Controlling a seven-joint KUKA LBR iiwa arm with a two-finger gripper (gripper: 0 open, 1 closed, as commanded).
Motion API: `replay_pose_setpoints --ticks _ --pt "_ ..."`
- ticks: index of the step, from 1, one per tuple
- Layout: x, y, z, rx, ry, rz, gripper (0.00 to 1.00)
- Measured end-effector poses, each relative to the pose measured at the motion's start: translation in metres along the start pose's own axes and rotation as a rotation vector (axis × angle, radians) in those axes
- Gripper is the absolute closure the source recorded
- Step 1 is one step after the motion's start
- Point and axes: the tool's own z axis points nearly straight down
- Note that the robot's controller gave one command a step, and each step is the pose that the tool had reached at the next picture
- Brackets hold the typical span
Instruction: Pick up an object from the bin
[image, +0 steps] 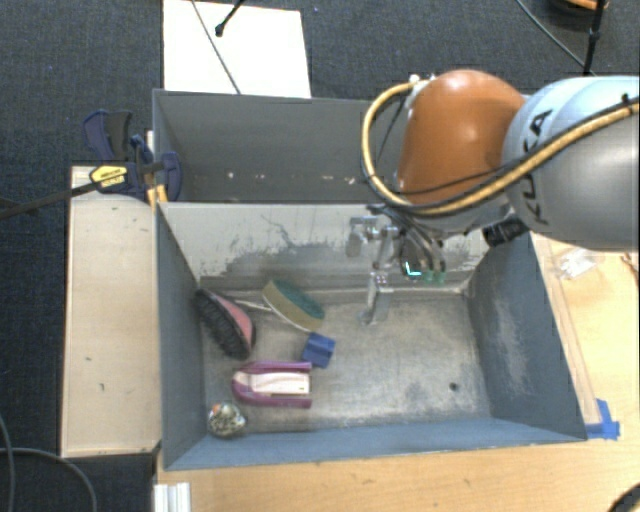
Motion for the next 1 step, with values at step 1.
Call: replay_pose_setpoints --ticks 1 --pt "0.0296 0.0450 0.1426 0.000 -0.021 -0.470 0.00"
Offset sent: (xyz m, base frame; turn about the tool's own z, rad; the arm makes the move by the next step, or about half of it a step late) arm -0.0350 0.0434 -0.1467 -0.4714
